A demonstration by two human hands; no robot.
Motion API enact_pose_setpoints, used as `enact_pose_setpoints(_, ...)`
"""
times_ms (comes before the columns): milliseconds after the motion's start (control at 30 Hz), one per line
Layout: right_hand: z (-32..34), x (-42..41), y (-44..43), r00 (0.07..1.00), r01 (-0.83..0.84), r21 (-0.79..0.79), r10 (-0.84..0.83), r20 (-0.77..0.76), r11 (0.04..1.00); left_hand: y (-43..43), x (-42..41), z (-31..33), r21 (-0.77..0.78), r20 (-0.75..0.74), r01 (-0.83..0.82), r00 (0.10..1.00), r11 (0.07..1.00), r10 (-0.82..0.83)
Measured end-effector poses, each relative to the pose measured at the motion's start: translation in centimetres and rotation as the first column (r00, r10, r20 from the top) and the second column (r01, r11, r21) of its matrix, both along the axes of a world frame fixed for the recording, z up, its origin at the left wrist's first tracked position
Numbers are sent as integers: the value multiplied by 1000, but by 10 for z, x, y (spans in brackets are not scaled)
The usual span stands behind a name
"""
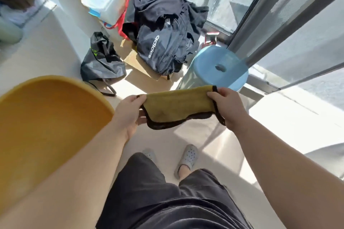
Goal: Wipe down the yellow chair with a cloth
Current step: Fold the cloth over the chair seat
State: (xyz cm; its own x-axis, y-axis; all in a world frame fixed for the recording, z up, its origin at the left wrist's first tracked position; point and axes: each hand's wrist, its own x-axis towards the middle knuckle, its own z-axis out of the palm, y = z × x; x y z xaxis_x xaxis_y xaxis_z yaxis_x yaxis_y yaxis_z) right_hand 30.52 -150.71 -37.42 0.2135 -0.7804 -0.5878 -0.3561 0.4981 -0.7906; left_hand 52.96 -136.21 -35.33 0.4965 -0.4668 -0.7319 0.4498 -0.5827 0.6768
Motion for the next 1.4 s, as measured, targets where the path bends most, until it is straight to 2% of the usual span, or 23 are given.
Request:
enact_pose_setpoints(167, -1, 5, -35, 993, 63, -97, -72, -92, 993, -70, -25, 4, -38, 41, 61, 997, 997, -59)
enact_pose_setpoints(300, -1, 31, -64, 991, 27, -160, -48, -125, 987, -125, -34, 0, -94, 84, 138, 988, 986, -131)
enact_pose_setpoints(400, 2, 60, -86, 997, 2, -200, -17, -76, 980, -165, -36, -4, -137, 78, 180, 982, 974, -170)
enact_pose_setpoints(467, 8, 77, -101, 1000, -7, -183, 3, -21, 983, -191, -35, -3, -170, 37, 196, 981, 966, -192)
enact_pose_setpoints(600, 7, 89, -137, 999, -18, -15, 18, 50, 1000, -238, -21, -5, -213, 13, 231, 972, 949, -234)
enact_pose_setpoints(700, -9, 76, -159, 995, -5, -119, -7, -99, 993, -266, -13, -20, -167, 29, 309, 951, 936, -308)
enact_pose_setpoints(767, -25, 59, -173, 969, 147, -142, -171, -176, 979, -283, -14, -37, -120, -7, 358, 932, 926, -362)
enact_pose_setpoints(800, -36, 50, -180, 960, 213, -83, -224, -168, 974, -291, -16, -47, -104, -44, 381, 921, 919, -387)
enact_pose_setpoints(900, -88, 27, -204, 968, 244, 305, -248, -26, 921, -317, -26, -87, -61, -134, 438, 887, 897, -442)
enact_pose_setpoints(933, -107, 21, -212, 969, 230, 370, -246, -5, 900, -325, -30, -104, -42, -146, 436, 888, 899, -437)
enact_pose_setpoints(1067, -181, 4, -240, 981, 181, 297, -150, -123, 938, -357, -47, -180, 52, -119, 420, 903, 906, -412)
enact_pose_setpoints(1267, -271, -11, -281, 951, 163, 159, -112, -289, 974, -403, -76, -285, 146, -43, 422, 906, 895, -420)
enact_pose_setpoints(1333, -292, -17, -291, 938, 139, 148, -82, -337, 979, -413, -82, -305, 172, 11, 460, 883, 871, -469)
enact_pose_setpoints(1400, -303, -23, -297, 921, 113, 175, -37, -388, 978, -418, -85, -314, 226, 52, 548, 819, 805, -572)
